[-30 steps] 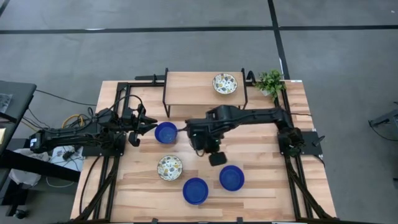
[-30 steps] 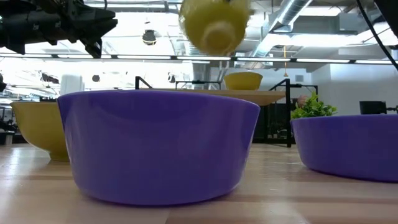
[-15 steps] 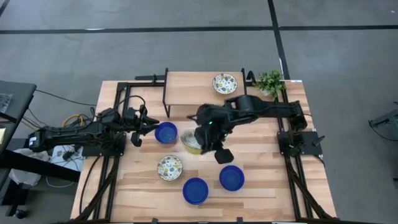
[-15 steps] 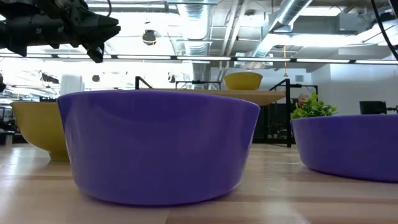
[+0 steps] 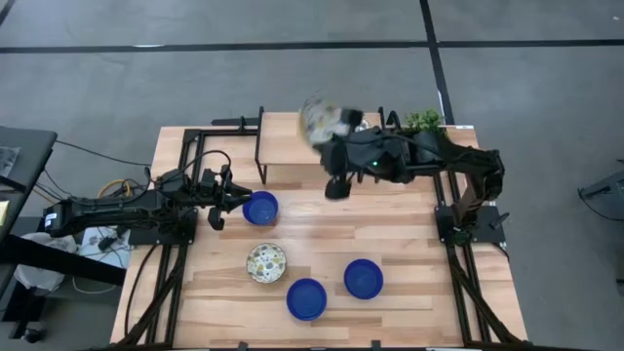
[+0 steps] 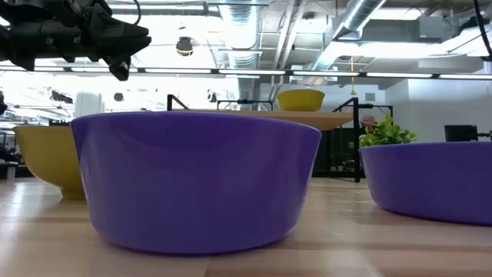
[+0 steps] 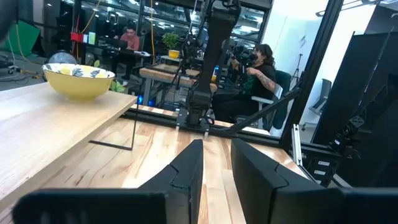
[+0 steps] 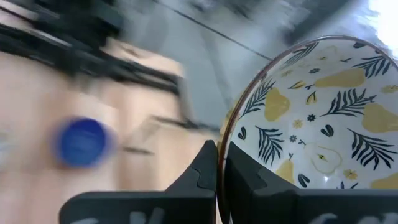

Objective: Pick & Place Mini bowls
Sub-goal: Stack the right white patterned bowl on top of the white patterned bowl on the shelf

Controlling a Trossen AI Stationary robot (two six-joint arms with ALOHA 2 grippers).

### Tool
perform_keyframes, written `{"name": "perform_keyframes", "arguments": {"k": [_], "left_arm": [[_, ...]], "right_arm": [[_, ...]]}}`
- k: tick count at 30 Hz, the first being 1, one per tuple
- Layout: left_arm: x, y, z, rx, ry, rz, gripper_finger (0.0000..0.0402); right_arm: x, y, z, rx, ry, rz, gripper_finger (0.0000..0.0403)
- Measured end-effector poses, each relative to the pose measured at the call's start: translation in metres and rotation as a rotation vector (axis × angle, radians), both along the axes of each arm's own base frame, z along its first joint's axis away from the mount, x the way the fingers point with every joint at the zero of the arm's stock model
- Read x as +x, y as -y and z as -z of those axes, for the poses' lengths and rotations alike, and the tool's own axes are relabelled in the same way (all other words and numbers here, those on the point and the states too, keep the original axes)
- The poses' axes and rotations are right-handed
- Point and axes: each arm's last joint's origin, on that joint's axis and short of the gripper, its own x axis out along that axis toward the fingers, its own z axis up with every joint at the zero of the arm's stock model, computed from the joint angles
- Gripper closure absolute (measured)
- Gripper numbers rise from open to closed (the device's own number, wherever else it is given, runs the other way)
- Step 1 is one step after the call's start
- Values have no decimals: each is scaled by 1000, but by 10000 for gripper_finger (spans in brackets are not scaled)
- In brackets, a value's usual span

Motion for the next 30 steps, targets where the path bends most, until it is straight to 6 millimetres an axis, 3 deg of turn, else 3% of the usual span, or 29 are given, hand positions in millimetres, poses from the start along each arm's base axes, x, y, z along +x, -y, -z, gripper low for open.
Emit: {"name": "perform_keyframes", "arguments": {"k": [5, 14, 21, 30], "left_arm": [[0, 0, 0, 0, 2, 0, 320], [0, 0, 0, 0, 2, 0, 320], [0, 0, -1, 1, 6, 0, 320], [0, 0, -1, 2, 11, 1, 320]], "right_arm": [[-10, 21, 7, -85, -107, 185, 403], [-29, 76, 24, 22, -263, 425, 403], [-43, 113, 32, 255, -320, 454, 403], [-52, 143, 35, 527, -293, 387, 403]]}}
